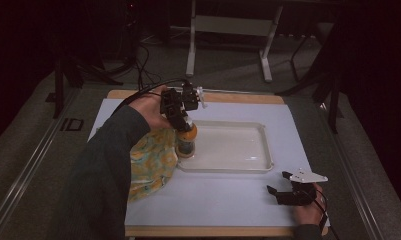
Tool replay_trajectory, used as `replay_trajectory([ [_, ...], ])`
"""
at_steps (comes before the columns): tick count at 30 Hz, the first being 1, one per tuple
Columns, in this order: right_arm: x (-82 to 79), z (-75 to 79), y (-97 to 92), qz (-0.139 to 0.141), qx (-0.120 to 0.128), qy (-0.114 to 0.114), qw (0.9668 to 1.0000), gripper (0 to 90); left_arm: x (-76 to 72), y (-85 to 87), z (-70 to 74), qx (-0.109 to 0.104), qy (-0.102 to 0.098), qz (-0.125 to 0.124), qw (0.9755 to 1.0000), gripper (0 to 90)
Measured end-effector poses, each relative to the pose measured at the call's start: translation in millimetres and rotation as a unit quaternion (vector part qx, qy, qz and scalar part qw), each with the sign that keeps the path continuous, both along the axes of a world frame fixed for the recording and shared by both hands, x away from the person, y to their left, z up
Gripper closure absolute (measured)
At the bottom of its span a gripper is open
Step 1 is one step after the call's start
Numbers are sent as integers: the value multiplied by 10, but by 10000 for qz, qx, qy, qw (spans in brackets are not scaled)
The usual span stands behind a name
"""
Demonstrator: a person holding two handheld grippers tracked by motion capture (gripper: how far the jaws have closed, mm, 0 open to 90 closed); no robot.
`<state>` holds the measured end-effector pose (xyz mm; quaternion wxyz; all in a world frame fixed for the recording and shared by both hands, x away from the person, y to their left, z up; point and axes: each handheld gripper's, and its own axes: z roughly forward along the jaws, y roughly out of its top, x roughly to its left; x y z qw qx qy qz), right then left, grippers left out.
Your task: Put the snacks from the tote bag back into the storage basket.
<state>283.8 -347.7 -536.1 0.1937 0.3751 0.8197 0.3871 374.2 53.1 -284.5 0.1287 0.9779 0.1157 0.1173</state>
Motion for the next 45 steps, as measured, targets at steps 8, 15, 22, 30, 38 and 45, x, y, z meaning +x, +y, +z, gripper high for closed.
replay_trajectory([
  [8, 1, 0, 0, 0, -1, 7, 10000, 150, 2, -29, -21, 63, 5, 52, 10000, 590],
  [15, 2, 0, 0, 1, 1, 8, 10000, 150, -7, -82, -56, 213, -9, 14, 9998, 590],
  [22, 3, 0, -2, 6, 0, 3, 10000, 151, -3, -106, -96, 135, 28, -77, 9999, 591],
  [30, 3, 0, -2, 6, 2, 1, 10000, 151, 9, -130, -177, 174, 67, -82, 9998, 591],
  [38, 3, 0, -3, 4, 11, 5, 10000, 150, 26, -145, -246, 135, 79, -78, 9998, 591],
  [45, 3, 1, -4, 1, 14, 8, 10000, 151, 37, -178, -303, 173, 130, -105, 9997, 591],
])
